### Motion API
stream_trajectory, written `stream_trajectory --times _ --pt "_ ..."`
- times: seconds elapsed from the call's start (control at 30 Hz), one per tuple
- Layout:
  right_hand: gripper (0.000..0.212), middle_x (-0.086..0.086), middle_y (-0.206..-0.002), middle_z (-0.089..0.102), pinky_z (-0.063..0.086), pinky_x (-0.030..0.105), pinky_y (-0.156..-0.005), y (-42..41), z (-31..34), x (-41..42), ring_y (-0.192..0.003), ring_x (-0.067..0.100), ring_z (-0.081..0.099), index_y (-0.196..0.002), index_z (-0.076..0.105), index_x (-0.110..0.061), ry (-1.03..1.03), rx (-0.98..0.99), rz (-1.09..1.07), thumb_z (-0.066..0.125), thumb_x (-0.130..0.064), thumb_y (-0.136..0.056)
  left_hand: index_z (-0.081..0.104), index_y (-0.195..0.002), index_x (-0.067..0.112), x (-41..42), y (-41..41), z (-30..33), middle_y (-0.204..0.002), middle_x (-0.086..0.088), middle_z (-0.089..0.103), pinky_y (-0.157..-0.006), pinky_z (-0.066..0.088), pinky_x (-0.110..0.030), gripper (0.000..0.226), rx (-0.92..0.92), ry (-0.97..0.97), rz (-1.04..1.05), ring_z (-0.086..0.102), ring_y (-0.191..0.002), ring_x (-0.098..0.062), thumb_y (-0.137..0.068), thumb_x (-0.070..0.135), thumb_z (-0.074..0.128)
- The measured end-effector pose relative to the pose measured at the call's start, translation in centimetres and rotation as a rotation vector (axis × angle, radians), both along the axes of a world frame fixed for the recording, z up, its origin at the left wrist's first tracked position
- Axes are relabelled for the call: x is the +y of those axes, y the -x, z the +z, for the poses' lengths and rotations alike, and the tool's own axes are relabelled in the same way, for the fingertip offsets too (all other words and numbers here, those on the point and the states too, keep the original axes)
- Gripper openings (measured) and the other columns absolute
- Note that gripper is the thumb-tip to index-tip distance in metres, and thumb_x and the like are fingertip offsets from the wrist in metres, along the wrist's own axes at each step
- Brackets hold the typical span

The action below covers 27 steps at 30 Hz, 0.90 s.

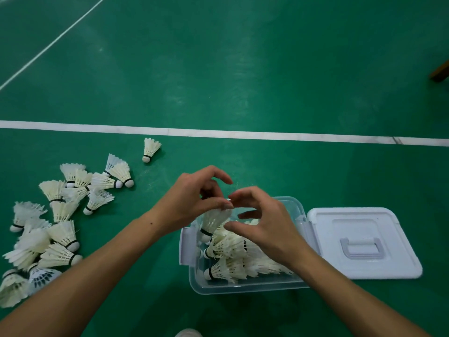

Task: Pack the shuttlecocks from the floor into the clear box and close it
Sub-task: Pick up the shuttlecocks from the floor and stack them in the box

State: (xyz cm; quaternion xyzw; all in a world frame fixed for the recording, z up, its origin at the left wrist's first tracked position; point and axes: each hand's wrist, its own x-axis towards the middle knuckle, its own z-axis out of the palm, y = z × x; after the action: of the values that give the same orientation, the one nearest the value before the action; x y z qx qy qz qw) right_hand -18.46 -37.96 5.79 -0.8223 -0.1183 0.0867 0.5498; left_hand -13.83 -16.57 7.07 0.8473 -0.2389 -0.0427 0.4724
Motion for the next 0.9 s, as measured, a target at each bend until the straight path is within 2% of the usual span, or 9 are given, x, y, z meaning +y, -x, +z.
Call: stream_trajectory --times 0.1,0.2,0.3,0.4,0.53,0.63,0.77,0.9 --pt "0.045 -0.016 -0.110 0.074 0.060 0.032 -0.090 -0.1 0.0 0.1 -0.104 0.004 0.072 -0.118 0.064 -0.022 0.017 -0.028 -0.018 0.090 -0.021 -0.081 0.065 -0.114 0.011 -1.0 -0.1 0.2 -0.075 0.005 0.075 -0.070 0.050 -0.018 0.036 0.008 0.030 -0.016 0.069 -0.068 -0.008 -0.084 0.017 0.085" --pt "0.045 -0.015 -0.103 0.076 0.060 0.029 -0.086 0.1 -0.5 -0.5 -0.098 0.002 0.072 -0.117 0.064 -0.022 0.049 -0.053 -0.056 0.090 -0.023 -0.081 0.068 -0.109 0.010 -1.2 -0.2 0.1 -0.083 0.006 0.077 -0.075 0.056 -0.021 0.033 -0.037 0.037 0.021 0.074 -0.077 -0.007 -0.083 0.021 0.085" --pt "0.040 -0.019 -0.097 0.074 0.061 0.030 -0.080 0.6 -2.0 -1.6 -0.093 -0.001 0.071 -0.112 0.064 -0.028 0.187 -0.107 -0.158 0.090 -0.028 -0.081 0.069 -0.109 0.011 -0.6 -0.1 -0.5 -0.094 0.008 0.080 -0.080 0.061 -0.029 0.032 -0.073 0.061 0.094 0.077 -0.088 -0.009 -0.083 0.020 0.085" --pt "0.040 -0.020 -0.092 0.075 0.062 0.031 -0.072 1.0 -3.8 -2.2 -0.083 -0.001 0.072 -0.111 0.060 -0.034 0.353 -0.161 -0.261 0.088 -0.035 -0.083 0.070 -0.110 0.013 0.6 0.3 -1.6 -0.096 0.011 0.079 -0.081 0.061 -0.031 0.028 -0.069 0.035 0.164 0.076 -0.091 -0.007 -0.086 0.020 0.083" --pt "0.038 -0.014 -0.093 0.080 0.060 0.027 -0.059 0.9 -5.8 -1.0 -0.073 0.003 0.074 -0.109 0.055 -0.030 0.521 -0.280 -0.223 0.085 -0.035 -0.086 0.072 -0.109 0.017 1.7 1.0 -2.7 -0.093 0.012 0.078 -0.080 0.061 -0.029 0.025 -0.052 0.015 0.212 0.076 -0.089 -0.007 -0.086 0.024 0.082" --pt "0.037 -0.009 -0.078 0.075 0.056 0.027 -0.051 0.4 -7.1 0.6 -0.062 0.007 0.071 -0.101 0.052 -0.028 0.630 -0.351 -0.159 0.085 -0.033 -0.085 0.073 -0.107 0.016 1.9 1.3 -3.2 -0.092 0.013 0.077 -0.077 0.058 -0.022 0.023 -0.061 0.010 0.237 0.075 -0.087 -0.007 -0.087 0.023 0.082" --pt "0.039 -0.007 -0.070 0.067 0.054 0.033 -0.052 -0.5 -8.7 2.0 -0.057 0.012 0.062 -0.097 0.044 -0.030 0.716 -0.284 -0.095 0.081 -0.032 -0.087 0.073 -0.106 0.017 1.9 1.4 -3.6 -0.090 0.015 0.076 -0.076 0.054 -0.014 0.020 -0.078 0.008 0.251 0.074 -0.085 -0.007 -0.089 0.022 0.081" --pt "0.040 -0.006 -0.086 0.073 0.057 0.030 -0.064 -1.2 -9.0 2.6 -0.074 0.012 0.069 -0.099 0.040 -0.031 0.660 -0.145 -0.030 0.080 -0.033 -0.090 0.073 -0.106 0.018 1.8 1.5 -3.8 -0.091 0.014 0.076 -0.076 0.055 -0.016 0.019 -0.079 0.008 0.248 0.074 -0.086 -0.007 -0.090 0.022 0.081"
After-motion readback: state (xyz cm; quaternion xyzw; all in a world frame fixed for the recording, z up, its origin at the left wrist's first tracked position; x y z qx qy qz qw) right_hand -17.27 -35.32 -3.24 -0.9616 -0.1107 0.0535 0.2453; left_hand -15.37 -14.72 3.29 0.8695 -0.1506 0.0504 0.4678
